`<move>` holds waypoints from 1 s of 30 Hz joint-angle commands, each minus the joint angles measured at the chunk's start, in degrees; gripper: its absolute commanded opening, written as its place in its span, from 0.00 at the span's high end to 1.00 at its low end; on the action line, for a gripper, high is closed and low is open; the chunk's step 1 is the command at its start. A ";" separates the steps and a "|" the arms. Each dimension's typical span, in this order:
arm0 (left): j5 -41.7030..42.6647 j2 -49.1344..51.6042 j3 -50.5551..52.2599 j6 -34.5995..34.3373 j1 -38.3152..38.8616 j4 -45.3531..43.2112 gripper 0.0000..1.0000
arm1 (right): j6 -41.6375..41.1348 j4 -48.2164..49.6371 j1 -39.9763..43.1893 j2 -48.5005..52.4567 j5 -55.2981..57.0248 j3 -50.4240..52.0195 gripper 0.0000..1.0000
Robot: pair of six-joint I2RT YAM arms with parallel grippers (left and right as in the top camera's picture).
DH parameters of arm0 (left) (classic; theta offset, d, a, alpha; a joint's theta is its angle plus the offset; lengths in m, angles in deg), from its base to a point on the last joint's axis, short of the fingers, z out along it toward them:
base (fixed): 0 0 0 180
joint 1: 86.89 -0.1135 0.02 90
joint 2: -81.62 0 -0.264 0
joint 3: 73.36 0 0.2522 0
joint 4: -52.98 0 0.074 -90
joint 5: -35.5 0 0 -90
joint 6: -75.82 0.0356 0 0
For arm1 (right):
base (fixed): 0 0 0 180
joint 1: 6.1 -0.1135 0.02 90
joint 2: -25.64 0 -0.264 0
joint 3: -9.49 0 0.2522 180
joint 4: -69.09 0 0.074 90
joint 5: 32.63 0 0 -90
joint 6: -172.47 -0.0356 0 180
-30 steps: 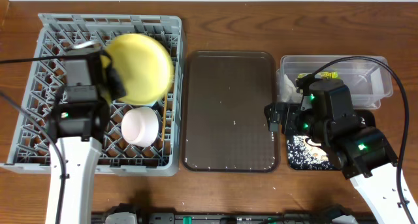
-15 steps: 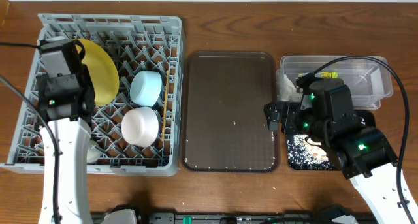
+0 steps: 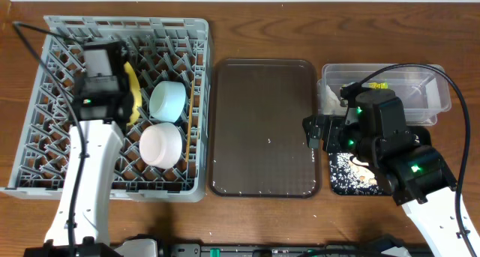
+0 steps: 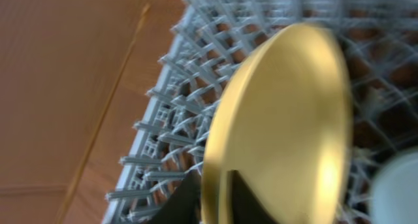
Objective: Sort waste into correct bins and load items into the dishwasher
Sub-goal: 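Stand the yellow plate upright in the rack and release, withdraw left gripper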
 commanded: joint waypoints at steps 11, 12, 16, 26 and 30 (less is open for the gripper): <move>29.79 -16.90 -1.22 -15.78 4.59 12.50 0.27 | -0.07 7.74 0.76 0.02 1.95 -0.70 0.01; 32.54 -18.16 -1.22 -15.78 4.59 13.22 0.26 | -0.07 8.35 0.76 0.02 2.40 -0.70 0.01; 44.35 -26.43 -1.22 -16.20 4.59 18.69 0.16 | -0.07 8.44 0.76 0.02 2.99 -0.70 0.01; 49.13 -34.93 -1.22 -16.15 4.57 23.80 0.10 | -4.09 6.82 0.76 0.07 2.91 -0.70 0.01; 47.93 -34.69 -1.22 -16.11 4.59 23.89 0.10 | -4.09 5.29 0.76 0.07 2.93 -0.70 0.01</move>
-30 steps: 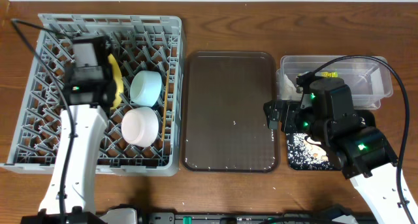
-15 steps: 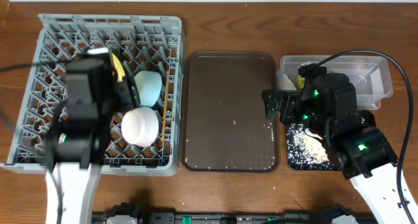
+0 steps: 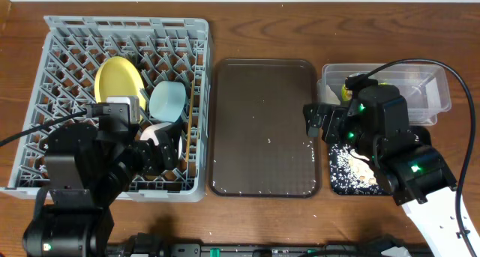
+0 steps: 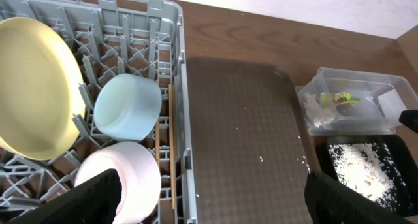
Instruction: Sort waste into correct bins and load items into the dishwasher
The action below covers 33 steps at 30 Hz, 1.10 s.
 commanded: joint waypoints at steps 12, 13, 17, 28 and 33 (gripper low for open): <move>-15.17 -13.88 18.29 1.46 0.09 -22.23 0.09 | -0.94 -2.16 0.76 0.07 0.76 -0.70 0.01; -15.19 -16.33 21.75 1.49 0.07 -25.62 0.09 | -0.94 -2.16 0.76 0.07 0.79 -0.70 0.01; -15.04 -25.59 32.04 1.46 -1.44 -31.71 0.09 | -0.94 -2.16 0.76 0.07 0.79 -0.70 0.01; -15.21 -44.59 51.08 3.41 -2.75 -36.11 0.09 | -0.94 -2.16 0.76 0.07 0.79 -0.70 0.01; -16.13 -45.05 58.47 3.45 -2.67 -43.15 0.09 | -0.94 -2.19 0.76 0.07 0.76 -0.70 0.01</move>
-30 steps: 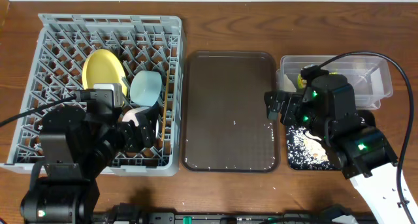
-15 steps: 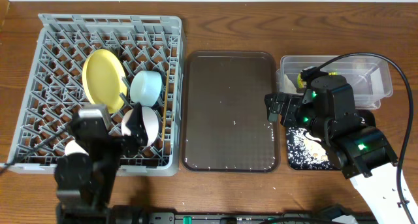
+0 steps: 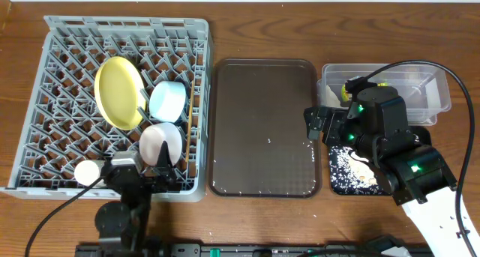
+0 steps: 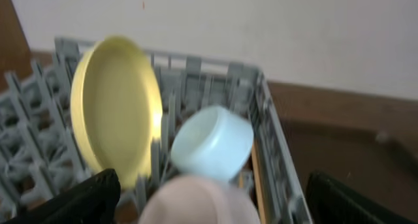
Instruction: Sort waste into correct bins and load items into the dishwasher
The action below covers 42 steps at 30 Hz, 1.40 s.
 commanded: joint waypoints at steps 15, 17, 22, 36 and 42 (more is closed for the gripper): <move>-1.57 -0.02 12.39 1.09 0.26 -11.58 0.08 | -0.57 -0.07 0.76 0.07 0.76 -0.68 0.01; -1.57 -0.02 12.39 1.09 0.26 -11.58 0.08 | -0.57 -0.07 0.76 0.07 0.76 -0.68 0.01; -1.55 -0.02 12.39 1.09 0.26 -11.58 0.08 | -0.57 -0.09 0.76 0.07 0.76 -0.68 0.01; -1.57 -0.02 12.39 1.09 0.26 -11.58 0.08 | 24.28 -0.02 2.45 -5.31 7.23 1.22 0.01; -1.57 -0.02 12.39 1.09 0.26 -11.58 0.08 | 28.30 4.00 9.92 -20.70 6.08 10.95 0.01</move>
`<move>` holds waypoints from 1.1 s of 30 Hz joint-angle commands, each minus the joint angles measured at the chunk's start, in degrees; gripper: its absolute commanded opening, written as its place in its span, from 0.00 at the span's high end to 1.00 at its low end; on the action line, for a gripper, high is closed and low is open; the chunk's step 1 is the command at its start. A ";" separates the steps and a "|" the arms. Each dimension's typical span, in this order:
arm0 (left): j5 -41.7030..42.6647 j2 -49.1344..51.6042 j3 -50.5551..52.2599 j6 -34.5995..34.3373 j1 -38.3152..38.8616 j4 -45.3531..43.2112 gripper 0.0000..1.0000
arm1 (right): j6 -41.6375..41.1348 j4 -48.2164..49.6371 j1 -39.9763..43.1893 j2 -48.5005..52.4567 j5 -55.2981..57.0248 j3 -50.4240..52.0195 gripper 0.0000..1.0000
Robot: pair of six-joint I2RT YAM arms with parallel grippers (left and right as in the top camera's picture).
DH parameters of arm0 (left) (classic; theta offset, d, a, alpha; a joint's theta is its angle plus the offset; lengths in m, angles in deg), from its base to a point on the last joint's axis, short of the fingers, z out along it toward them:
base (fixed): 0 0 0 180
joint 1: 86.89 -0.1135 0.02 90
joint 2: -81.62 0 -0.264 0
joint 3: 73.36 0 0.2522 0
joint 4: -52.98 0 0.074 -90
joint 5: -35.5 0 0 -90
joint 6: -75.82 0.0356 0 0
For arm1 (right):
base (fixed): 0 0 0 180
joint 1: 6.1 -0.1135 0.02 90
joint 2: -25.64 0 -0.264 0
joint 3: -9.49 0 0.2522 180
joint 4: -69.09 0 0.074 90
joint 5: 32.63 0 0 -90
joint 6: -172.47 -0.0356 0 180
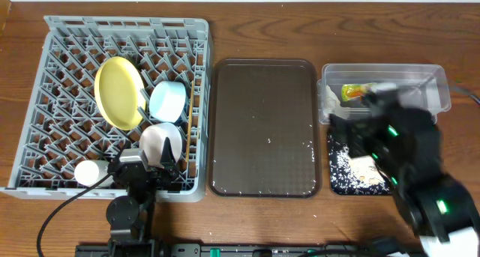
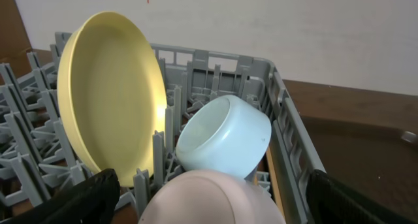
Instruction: Sort waste into correct bins and load items into the dishwasher
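Note:
The grey dish rack [image 1: 45, 100] holds a yellow plate [image 1: 118, 92] standing on edge, a light blue bowl [image 1: 168, 101], a pale pink-white bowl [image 1: 161, 141] and a white cup [image 1: 88, 171]. My left gripper [image 1: 144, 171] sits low at the rack's front edge, open and holding nothing. In its wrist view the plate [image 2: 108, 100], the blue bowl [image 2: 225, 139] and the pale bowl [image 2: 215, 201] lie ahead of its wide-spread fingers [image 2: 85, 198]. My right arm [image 1: 397, 137] is blurred over the black bin [image 1: 339, 180]. Its jaws cannot be made out.
A brown tray [image 1: 264, 126] with a few crumbs lies in the middle. A clear bin [image 1: 431, 81] at the back right holds wrappers. The black bin in front of it holds rice scraps. A thin wooden stick [image 1: 196, 129] lies along the rack's right wall.
My right arm has moved from the tray's right edge to the right, over the bins, and is blurred. The left gripper stays open at the rack's front edge.
My left gripper held the yellow plate over the rack's rear left. Then the plate stood in the rack and the gripper was open, farther forward. It then sat low at the rack's front edge. The right arm stayed beside the bins until now.

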 commanded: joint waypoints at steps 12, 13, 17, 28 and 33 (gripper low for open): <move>-0.28 -0.15 1.29 0.35 0.11 1.40 0.08 | 5.29 13.51 13.86 -37.64 -3.23 33.44 0.01; -0.28 -0.15 1.29 0.35 0.11 1.40 0.08 | 5.29 16.06 13.86 -38.97 -3.80 35.58 0.01; -0.31 -0.15 1.29 0.35 0.11 1.40 0.08 | 5.29 27.08 13.86 -44.15 -5.25 45.00 0.01; -0.31 -0.15 1.29 0.35 0.11 1.40 0.08 | 5.31 36.04 13.90 -47.78 -5.20 53.53 0.01; -0.31 -0.15 1.29 0.35 0.11 1.40 0.08 | 5.31 36.04 13.90 -47.69 -5.01 53.53 0.01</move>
